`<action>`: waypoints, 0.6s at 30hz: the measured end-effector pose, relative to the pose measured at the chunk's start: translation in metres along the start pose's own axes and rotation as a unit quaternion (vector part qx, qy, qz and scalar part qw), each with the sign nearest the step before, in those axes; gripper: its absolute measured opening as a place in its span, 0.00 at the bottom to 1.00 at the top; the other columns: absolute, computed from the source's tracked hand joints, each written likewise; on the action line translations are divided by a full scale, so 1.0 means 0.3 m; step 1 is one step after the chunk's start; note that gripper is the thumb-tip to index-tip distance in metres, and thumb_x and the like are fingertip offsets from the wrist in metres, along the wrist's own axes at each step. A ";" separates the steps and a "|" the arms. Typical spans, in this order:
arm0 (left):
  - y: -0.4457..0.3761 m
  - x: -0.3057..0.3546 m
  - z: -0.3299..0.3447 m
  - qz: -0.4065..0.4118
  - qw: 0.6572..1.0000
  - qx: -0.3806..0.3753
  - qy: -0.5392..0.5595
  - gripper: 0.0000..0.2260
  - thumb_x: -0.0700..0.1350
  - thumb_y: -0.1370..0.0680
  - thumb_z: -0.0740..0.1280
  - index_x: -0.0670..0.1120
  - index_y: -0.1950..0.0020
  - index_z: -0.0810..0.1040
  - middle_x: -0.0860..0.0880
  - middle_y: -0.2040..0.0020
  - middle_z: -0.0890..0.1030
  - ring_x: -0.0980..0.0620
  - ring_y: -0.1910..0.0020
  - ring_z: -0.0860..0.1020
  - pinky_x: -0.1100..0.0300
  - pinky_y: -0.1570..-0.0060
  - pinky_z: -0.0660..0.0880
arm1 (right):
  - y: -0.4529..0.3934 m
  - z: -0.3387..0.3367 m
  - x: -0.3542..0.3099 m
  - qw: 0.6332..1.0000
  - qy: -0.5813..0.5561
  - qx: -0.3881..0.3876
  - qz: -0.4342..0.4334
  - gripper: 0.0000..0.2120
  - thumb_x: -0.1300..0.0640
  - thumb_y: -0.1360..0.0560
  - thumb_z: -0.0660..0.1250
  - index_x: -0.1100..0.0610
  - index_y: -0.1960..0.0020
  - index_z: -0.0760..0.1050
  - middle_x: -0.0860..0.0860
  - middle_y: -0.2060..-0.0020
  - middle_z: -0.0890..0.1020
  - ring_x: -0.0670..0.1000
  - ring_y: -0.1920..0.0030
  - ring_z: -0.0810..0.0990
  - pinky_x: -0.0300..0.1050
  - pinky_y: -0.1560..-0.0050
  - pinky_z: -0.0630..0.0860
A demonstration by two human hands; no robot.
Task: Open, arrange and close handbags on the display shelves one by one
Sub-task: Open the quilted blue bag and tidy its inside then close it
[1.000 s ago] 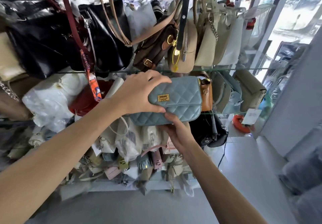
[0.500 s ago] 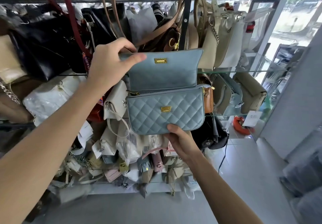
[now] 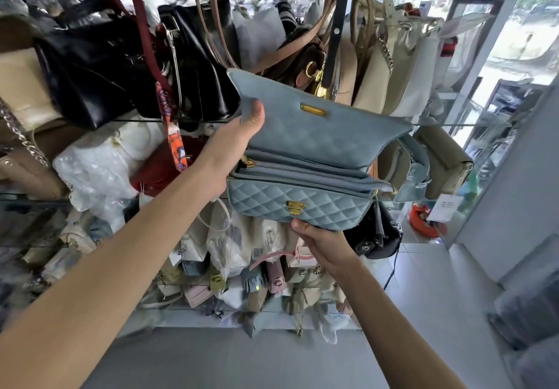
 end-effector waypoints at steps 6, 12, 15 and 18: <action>0.054 -0.100 0.038 0.024 0.985 0.145 0.088 0.18 0.68 0.21 0.62 0.58 0.43 0.82 0.60 0.42 0.84 0.58 0.39 0.81 0.51 0.30 0.72 | -0.008 -0.082 -0.005 0.990 0.027 0.135 0.007 0.38 0.72 0.29 0.76 0.55 0.24 0.66 0.64 0.38 0.82 0.61 0.39 0.84 0.54 0.41 0.83; 0.106 -0.244 0.033 -0.014 0.966 0.181 0.182 0.14 0.64 0.19 0.65 0.58 0.44 0.83 0.62 0.43 0.85 0.59 0.39 0.81 0.55 0.33 0.73 | 0.037 -0.095 -0.133 0.958 0.248 0.142 -0.014 0.37 0.42 0.27 0.75 0.47 0.23 0.65 0.49 0.36 0.80 0.48 0.38 0.80 0.50 0.34 0.75; 0.125 -0.295 0.036 -0.046 0.957 0.188 0.214 0.17 0.65 0.22 0.68 0.55 0.43 0.84 0.55 0.39 0.85 0.52 0.35 0.80 0.46 0.28 0.70 | 0.076 -0.043 -0.191 0.831 0.467 0.218 -0.211 0.26 0.41 0.28 0.77 0.47 0.34 0.74 0.47 0.41 0.75 0.48 0.39 0.76 0.43 0.37 0.74; 0.131 -0.319 0.047 -0.031 0.958 0.187 0.217 0.20 0.63 0.21 0.67 0.52 0.38 0.84 0.52 0.39 0.86 0.50 0.36 0.81 0.44 0.28 0.71 | 0.096 0.087 -0.186 0.762 0.554 0.130 -0.310 0.25 0.45 0.28 0.78 0.52 0.34 0.77 0.49 0.44 0.72 0.52 0.42 0.74 0.42 0.41 0.73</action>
Point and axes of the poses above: each hand's wrist, its own y-axis away from the middle knuckle, its own z-axis out of the palm, x = y × z, the point moved 2 cm from there along -y, towards the middle knuckle
